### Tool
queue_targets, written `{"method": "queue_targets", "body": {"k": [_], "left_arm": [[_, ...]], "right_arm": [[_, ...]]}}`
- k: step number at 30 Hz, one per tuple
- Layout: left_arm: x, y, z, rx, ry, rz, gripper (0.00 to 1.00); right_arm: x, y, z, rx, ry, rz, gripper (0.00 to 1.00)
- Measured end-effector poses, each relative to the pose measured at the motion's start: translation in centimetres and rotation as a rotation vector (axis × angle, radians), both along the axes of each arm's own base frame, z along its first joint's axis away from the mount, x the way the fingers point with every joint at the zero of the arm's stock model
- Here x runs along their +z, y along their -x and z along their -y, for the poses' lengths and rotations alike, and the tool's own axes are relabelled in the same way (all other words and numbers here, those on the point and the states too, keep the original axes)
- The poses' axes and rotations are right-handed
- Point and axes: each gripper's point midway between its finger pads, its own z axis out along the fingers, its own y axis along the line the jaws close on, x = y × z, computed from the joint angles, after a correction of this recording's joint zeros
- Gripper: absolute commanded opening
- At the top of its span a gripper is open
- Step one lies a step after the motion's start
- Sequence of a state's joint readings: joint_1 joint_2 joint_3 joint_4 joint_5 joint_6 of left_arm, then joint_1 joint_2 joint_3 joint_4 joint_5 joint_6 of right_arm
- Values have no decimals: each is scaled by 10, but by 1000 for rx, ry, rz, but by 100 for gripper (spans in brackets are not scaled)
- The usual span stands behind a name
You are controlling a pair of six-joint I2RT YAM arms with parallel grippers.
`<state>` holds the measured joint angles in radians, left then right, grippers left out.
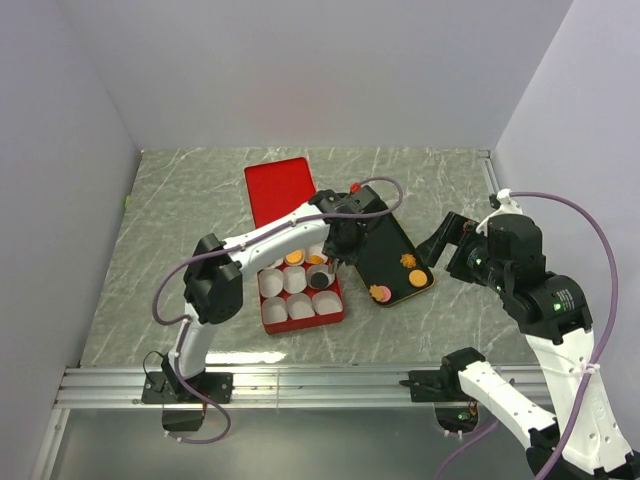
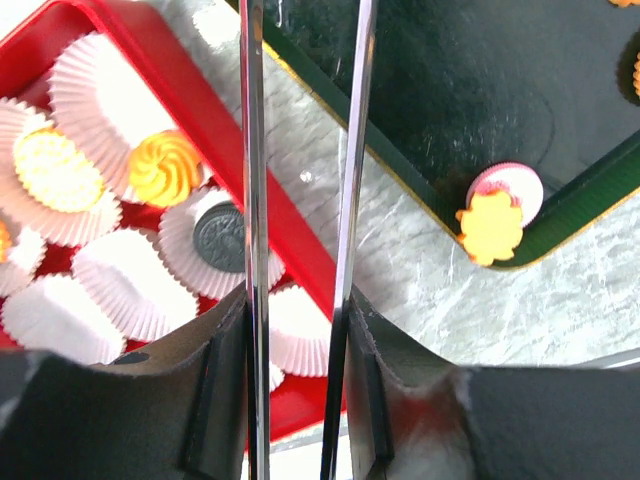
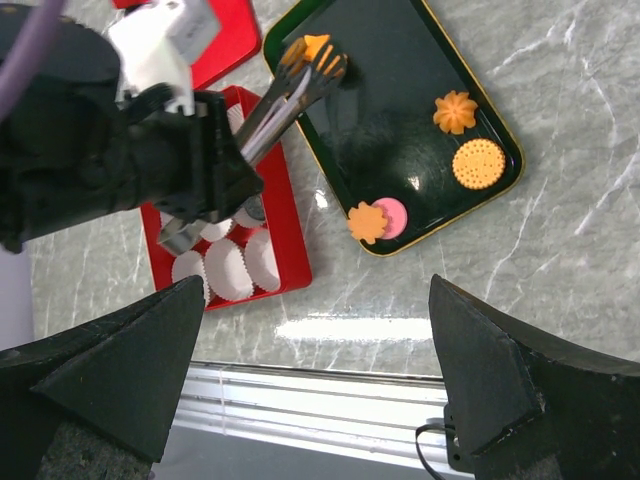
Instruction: Pack the cookies
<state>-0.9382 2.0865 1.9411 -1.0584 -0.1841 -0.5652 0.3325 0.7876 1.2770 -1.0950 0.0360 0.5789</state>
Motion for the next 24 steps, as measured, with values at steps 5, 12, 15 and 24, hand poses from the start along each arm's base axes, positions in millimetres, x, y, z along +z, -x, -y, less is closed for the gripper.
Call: {"method": "queue_targets", "body": {"k": [5,12,15,24], "left_arm": [[12,2,-8,14,2,17,14],[38,11,-20,48,20,27,15],[56,18,-31,67,37,36,15],[89,65,-94,131,54,29,15]], "right_arm": [[0,0,-1,2,-3,-1,100],[9,1,-3,14,-22,18,100],[15,2,-4,16,-29,32,100],[18,2,-8,29,-51,34,100]]}}
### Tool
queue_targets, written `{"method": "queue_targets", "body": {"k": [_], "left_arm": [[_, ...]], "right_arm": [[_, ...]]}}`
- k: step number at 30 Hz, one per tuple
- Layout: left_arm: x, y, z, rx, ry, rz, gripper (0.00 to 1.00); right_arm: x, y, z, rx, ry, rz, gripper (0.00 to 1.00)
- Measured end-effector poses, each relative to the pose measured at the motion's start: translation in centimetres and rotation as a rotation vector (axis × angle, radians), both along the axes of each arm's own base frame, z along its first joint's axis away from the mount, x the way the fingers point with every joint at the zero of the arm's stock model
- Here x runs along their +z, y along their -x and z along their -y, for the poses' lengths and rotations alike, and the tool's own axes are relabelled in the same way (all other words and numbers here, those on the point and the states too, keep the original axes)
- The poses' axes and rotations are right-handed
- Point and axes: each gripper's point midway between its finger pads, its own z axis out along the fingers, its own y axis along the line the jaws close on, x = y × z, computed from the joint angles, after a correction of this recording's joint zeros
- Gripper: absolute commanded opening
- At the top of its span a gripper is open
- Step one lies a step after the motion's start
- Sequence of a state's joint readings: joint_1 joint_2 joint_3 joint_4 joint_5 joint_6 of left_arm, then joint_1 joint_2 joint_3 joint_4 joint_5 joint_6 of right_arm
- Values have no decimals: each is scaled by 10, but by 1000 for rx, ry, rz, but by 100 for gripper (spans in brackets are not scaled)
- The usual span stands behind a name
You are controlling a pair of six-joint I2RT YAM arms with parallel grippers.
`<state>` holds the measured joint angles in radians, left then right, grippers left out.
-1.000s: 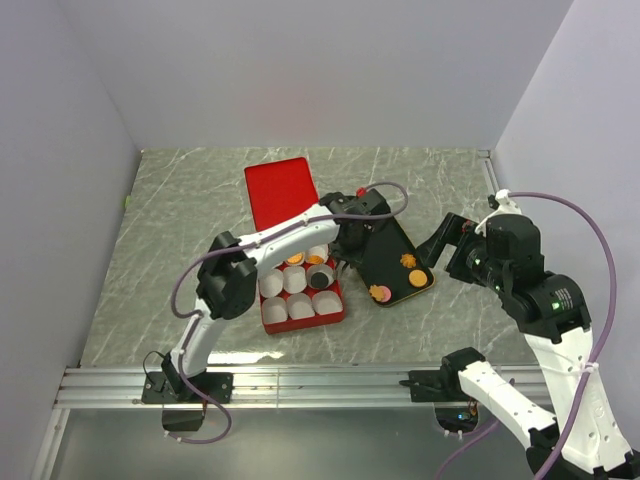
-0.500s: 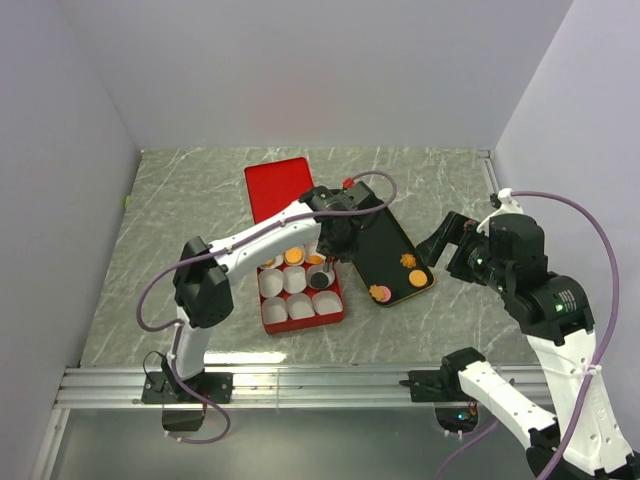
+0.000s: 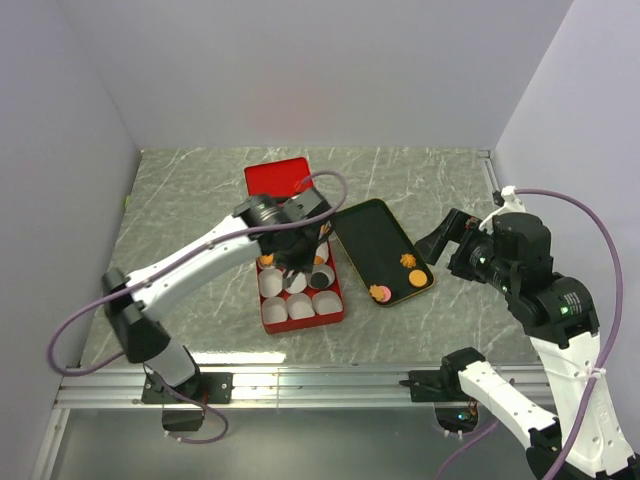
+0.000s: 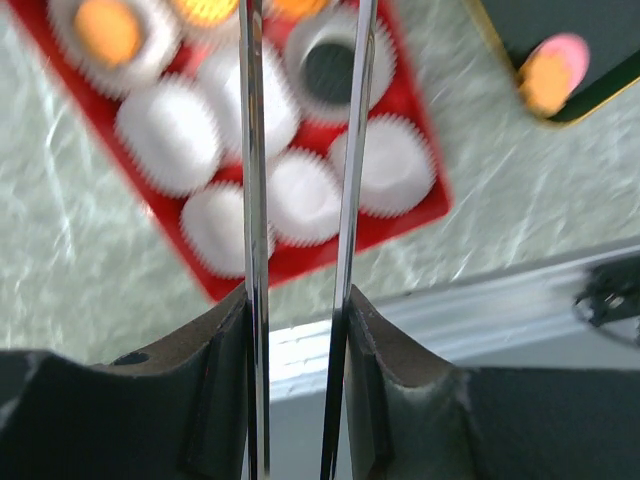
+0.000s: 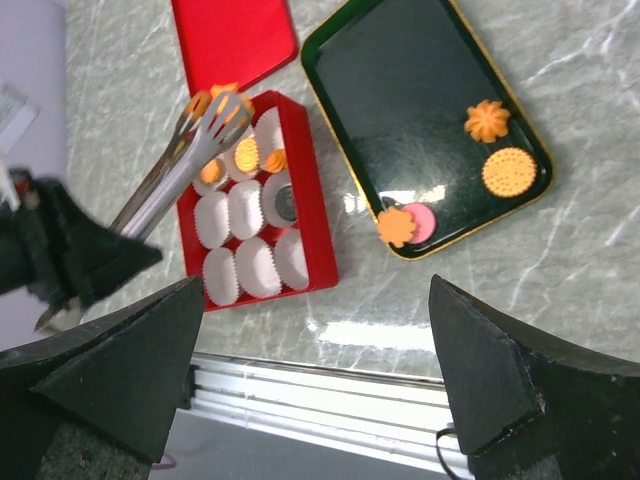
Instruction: Pack the cookies
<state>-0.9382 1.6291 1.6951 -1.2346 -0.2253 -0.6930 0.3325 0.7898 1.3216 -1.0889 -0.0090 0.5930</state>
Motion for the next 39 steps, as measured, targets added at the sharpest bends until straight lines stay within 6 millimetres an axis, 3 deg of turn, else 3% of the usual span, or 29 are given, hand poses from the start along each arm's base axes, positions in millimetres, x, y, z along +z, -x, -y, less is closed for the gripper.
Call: {"method": "queue_targets", "body": {"k": [6,12,29,39], "left_arm": [[-3,38,-46,31,-6,-34,15],[-14,61,-71,55,-18,-75,14],[-36,73,-76,48,-46,-137,16],[-54,72,-72,22,-83,-165,25]], "right_arm": [[-3,-1,-7,14,-31,-10,100],[-6,-4,-11,21,-52,-12,100],[-19,0,-14,29,-67,-34,100],[-22,0,-12,23,-64,-29,100]]}}
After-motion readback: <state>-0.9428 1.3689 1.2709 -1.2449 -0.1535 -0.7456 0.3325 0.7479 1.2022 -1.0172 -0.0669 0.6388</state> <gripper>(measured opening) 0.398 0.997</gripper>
